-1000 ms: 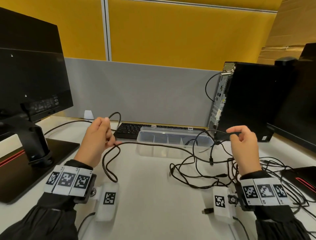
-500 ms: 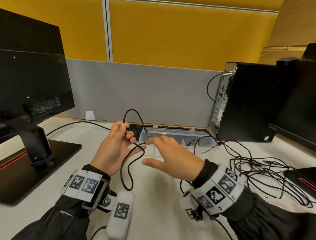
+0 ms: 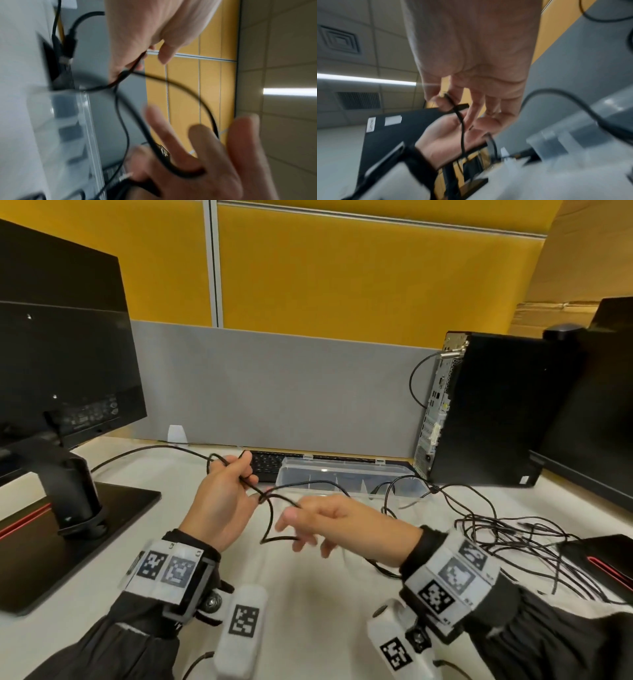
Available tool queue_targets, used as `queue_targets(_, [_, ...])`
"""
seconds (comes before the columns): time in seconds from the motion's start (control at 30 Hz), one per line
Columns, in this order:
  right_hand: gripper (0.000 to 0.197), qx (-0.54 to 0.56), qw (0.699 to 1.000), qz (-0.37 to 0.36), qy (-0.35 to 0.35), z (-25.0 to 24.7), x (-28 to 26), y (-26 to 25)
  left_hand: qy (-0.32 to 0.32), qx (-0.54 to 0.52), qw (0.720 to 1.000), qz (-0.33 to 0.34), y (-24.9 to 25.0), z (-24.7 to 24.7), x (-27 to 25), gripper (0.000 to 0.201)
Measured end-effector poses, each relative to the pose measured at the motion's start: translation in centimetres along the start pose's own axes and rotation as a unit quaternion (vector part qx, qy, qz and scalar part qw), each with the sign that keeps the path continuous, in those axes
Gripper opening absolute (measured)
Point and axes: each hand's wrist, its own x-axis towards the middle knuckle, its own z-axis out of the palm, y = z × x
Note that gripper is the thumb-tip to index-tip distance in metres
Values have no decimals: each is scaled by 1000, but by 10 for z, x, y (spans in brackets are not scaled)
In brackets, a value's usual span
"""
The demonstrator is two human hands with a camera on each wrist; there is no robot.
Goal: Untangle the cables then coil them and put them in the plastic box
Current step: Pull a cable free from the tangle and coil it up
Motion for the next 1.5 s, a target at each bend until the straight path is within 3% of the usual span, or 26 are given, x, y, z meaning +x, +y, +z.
queue_targets(0.1, [38, 39, 994, -8, 107, -25, -7, -15, 1, 228, 974, 3, 9, -11, 6, 10])
queue_targets(0.17, [41, 59, 986, -17, 153, -42, -13, -27, 8, 400, 916, 39, 15, -18, 7, 32])
queue_targets(0.2, [42, 68, 984, -21, 165, -50, -14, -32, 21, 454, 886, 94, 19, -19, 6, 41])
queue_targets(0.23, [42, 71, 982, -24, 171, -56, -16, -37, 35, 468, 865, 177, 21, -18, 3, 46])
queue_targets(0.3, [43, 62, 983, -24, 169, -62, -17, -47, 16, 384, 859, 340, 26, -8, -9, 47])
queue_targets(0.37, [41, 67, 987, -28, 145, -63, -18, -56, -96, 317, 862, 383, 27, 9, -17, 44])
queue_targets(0.43, [35, 90, 988, -47, 115, -62, -19, -66, -248, 338, 853, 310, 20, 28, -18, 86])
queue_targets(0.47, [33, 101, 988, -58, 106, -63, -21, -71, -314, 343, 850, 250, 15, 38, -18, 96])
queue_targets(0.5, [31, 116, 985, -70, 107, -66, -23, -75, -369, 337, 844, 196, 11, 45, -21, 95])
queue_targets(0.53, [29, 139, 980, -81, 119, -72, -26, -80, -414, 334, 831, 161, 6, 51, -23, 81])
queue_targets(0.6, [30, 191, 961, -103, 170, -88, -35, -88, -455, 343, 812, 128, -1, 58, -26, 34])
queue_targets(0.63, [33, 218, 948, -118, 198, -97, -40, -90, -460, 348, 807, 124, -4, 59, -28, 15])
queue_targets(0.67, [36, 244, 932, -138, 228, -106, -46, -93, -458, 358, 804, 127, -5, 59, -28, 15])
queue_targets(0.73, [41, 290, 891, -191, 291, -123, -57, -94, -439, 395, 792, 153, -7, 58, -25, 34])
queue_targets(0.8, [44, 339, 838, -245, 350, -135, -65, -92, -394, 404, 803, 191, -5, 57, -18, 36])
queue_targets(0.93, [43, 371, 722, -314, 492, -152, -78, -77, -323, 336, 874, 138, -3, 48, 6, 33])
queue_targets(1.0, [42, 324, 704, -312, 549, -155, -81, -69, -283, 285, 911, 92, -3, 46, 10, 33])
queue_targets(1.07, [41, 238, 734, -268, 577, -151, -76, -57, -270, 234, 932, 56, -2, 48, 8, 29])
queue_targets(1.13, [41, 109, 807, -185, 550, -134, -62, -40, -277, 181, 943, 31, -1, 53, 2, 27])
queue_targets(1.2, [38, -7, 887, -100, 451, -106, -47, -24, -283, 142, 949, 18, 2, 60, -4, 26])
queue_targets(1.27, [31, -91, 935, -48, 339, -79, -37, -13, -287, 111, 951, 10, 6, 69, -11, 25])
queue_targets(1.33, [45, -121, 964, -23, 236, -63, -29, -6, -297, 72, 952, 6, 12, 78, -19, 24])
queue_targets(1.4, [63, -156, 973, -11, 171, -56, -20, -3, -316, 29, 948, 9, 19, 86, -26, 23])
queue_targets(1.43, [55, -167, 973, -15, 157, -56, -17, -2, -329, 17, 944, 15, 22, 89, -29, 22])
queue_targets(1.5, [19, -188, 969, -35, 158, -57, -13, -4, -346, 12, 937, 41, 28, 93, -33, 20])
